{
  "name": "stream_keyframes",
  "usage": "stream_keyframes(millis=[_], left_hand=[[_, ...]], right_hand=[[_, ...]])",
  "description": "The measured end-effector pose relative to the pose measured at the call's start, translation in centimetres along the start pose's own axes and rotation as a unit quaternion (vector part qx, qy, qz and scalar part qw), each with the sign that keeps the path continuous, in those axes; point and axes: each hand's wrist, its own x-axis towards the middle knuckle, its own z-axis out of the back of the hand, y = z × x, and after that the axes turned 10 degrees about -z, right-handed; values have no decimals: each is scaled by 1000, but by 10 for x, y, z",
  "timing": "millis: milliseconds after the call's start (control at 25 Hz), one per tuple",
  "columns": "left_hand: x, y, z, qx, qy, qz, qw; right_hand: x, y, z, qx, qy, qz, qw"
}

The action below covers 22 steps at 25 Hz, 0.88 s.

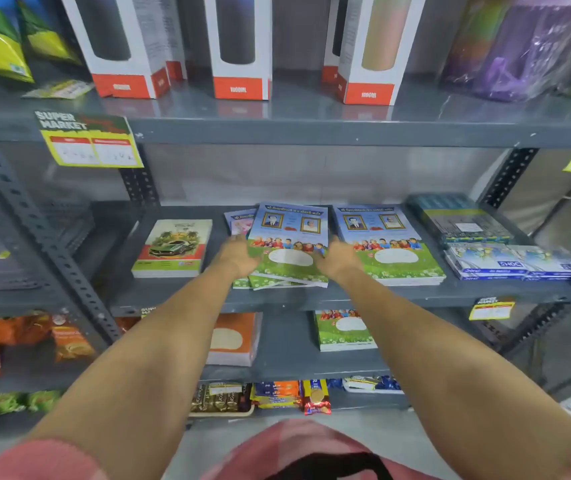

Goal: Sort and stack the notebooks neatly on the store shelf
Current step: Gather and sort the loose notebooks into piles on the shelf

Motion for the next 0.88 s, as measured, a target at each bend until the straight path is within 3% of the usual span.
stream_keyframes(millis=[80,200,320,360,520,640,720,880], left_hand=[[7,-3,-16,-56,63,30,996],[15,2,-30,-66,64,68,993],[29,6,-25,-59,6,115,992],[34,10,-23,-72,-3,135,988],[41,16,-27,-274,-2,212,938],[41,13,-31,-402,2,220,889],[42,11,-33,-451,-8,220,865],[44,16,-32,-477,-36,202,854]], right_hand=[[11,-8,-12,38,103,-67,992],[22,-20,-31,121,149,-137,972],[35,-21,-31,340,199,-222,892],[38,-21,-30,366,208,-234,876],[49,-21,-38,279,177,-231,915],[51,-23,-42,245,130,-203,939],[51,-24,-39,236,92,-170,952],[60,-24,-33,287,54,-122,949]])
